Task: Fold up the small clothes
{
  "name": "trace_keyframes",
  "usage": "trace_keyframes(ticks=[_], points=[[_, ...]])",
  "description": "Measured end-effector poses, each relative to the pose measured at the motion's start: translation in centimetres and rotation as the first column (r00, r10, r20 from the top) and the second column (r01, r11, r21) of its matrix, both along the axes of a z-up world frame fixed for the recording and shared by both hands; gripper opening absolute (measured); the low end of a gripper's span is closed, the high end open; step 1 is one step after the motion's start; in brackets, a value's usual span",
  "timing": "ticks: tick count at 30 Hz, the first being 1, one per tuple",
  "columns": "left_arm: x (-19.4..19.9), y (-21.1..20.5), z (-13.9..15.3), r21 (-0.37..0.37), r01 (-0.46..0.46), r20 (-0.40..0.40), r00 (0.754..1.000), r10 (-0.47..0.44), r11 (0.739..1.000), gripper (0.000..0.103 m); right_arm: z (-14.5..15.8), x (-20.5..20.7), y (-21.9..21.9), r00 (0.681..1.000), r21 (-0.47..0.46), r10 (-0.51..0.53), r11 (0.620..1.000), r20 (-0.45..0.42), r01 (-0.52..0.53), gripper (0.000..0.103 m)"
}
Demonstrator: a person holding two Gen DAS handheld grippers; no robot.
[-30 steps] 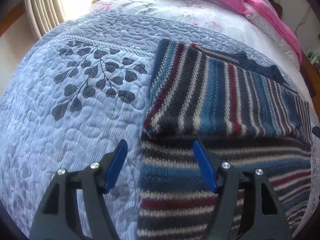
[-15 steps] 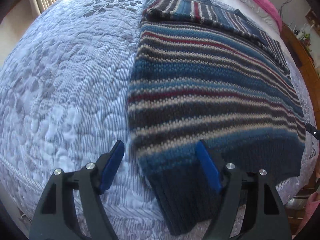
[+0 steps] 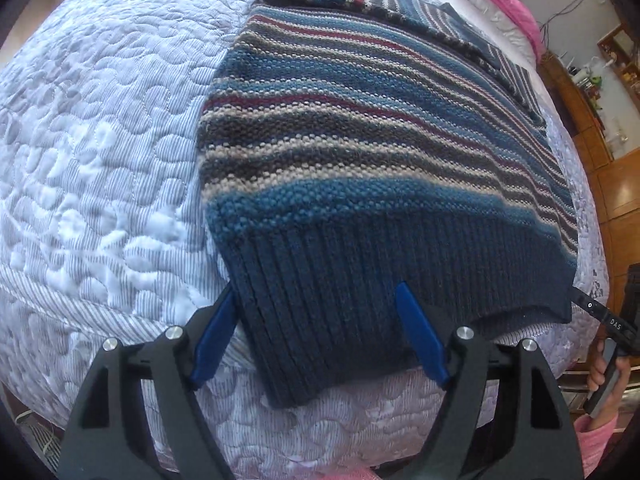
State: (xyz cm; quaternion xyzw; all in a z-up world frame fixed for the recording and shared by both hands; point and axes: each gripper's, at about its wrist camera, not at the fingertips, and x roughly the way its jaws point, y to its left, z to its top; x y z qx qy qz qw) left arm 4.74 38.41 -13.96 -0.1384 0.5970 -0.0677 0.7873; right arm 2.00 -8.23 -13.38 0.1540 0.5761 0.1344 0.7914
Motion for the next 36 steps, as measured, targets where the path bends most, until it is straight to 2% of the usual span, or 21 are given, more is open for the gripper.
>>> trace_keyframes(ticks=[3, 5, 6, 7, 8, 10, 13, 18, 22, 26, 31, 36], points=[[-0.1, 0.2, -0.2, -0.019, -0.019, 0.000, 1.000, 0.019, 1.000, 0.077, -0.6, 0.3, 0.6, 1.000, 0.041, 0.005, 0.999, -0.018, -0.004, 0.049], [-0.4, 0.7, -0.1, -0.038, -0.041, -0.006, 0.999, 0.041, 0.998, 0.071, -1.0, 0.5, 0.8, 1.000, 0.028, -0.004, 1.000, -0.017, 0.005, 0.038], [-0.4, 0.9, -0.1, -0.039, -0.050, -0.009, 0.999, 0.049, 0.998, 0.066, -1.0, 0.6, 0.8, 1.000, 0.037, -0.010, 0.999, -0.014, 0.010, 0.028], [-0.4, 1.1, 0.0, -0.038, -0.062, -0.013, 0.998, 0.061, 0.997, 0.053, -1.0, 0.6, 0.6, 1.000, 0.061, -0.014, 0.998, -0.015, 0.015, 0.021], [-0.5, 1.3, 0.1, -0.046, -0.073, -0.018, 0.997, 0.072, 0.996, 0.046, -1.1, 0.7, 0.4, 1.000, 0.088, -0.020, 0.996, -0.024, 0.022, 0.015], [-0.5, 1.8, 0.2, -0.082, -0.084, -0.025, 0.996, 0.082, 0.993, 0.026, -1.1, 0.7, 0.0, 0.999, 0.120, -0.030, 0.992, -0.030, 0.034, 0.012], [-0.8, 2.3, 0.5, -0.118, -0.094, -0.025, 0.995, 0.092, 0.989, 0.015, -0.4, 0.5, -0.1, 1.000, 0.134, -0.020, 0.991, -0.009, 0.021, 0.011], [-1.7, 2.6, 1.9, -0.143, -0.107, 0.006, 0.994, 0.109, 0.984, 0.013, 1.3, 0.4, -0.3, 1.000, 0.183, -0.003, 0.983, 0.030, -0.002, 0.010], [-1.6, 3.1, 4.5, -0.223, -0.098, 0.066, 0.991, 0.116, 0.970, 0.012, 3.0, 1.2, -1.5, 0.999, 0.304, -0.016, 0.953, 0.046, 0.001, 0.010], [0.3, 3.1, 6.9, -0.249, -0.082, 0.113, 0.987, 0.114, 0.965, 0.012, 5.2, 3.2, -1.9, 0.997, 0.374, -0.018, 0.928, 0.072, -0.010, 0.010], [3.7, 3.2, 8.2, -0.242, -0.097, 0.150, 0.979, 0.136, 0.965, 0.012, 6.9, 6.8, -2.6, 0.995, 0.367, -0.042, 0.930, 0.088, 0.007, 0.010], [7.1, 3.3, 7.6, -0.244, -0.117, 0.142, 0.978, 0.155, 0.963, 0.012, 6.5, 10.4, -3.3, 0.996, 0.372, -0.064, 0.927, 0.058, 0.038, 0.010]])
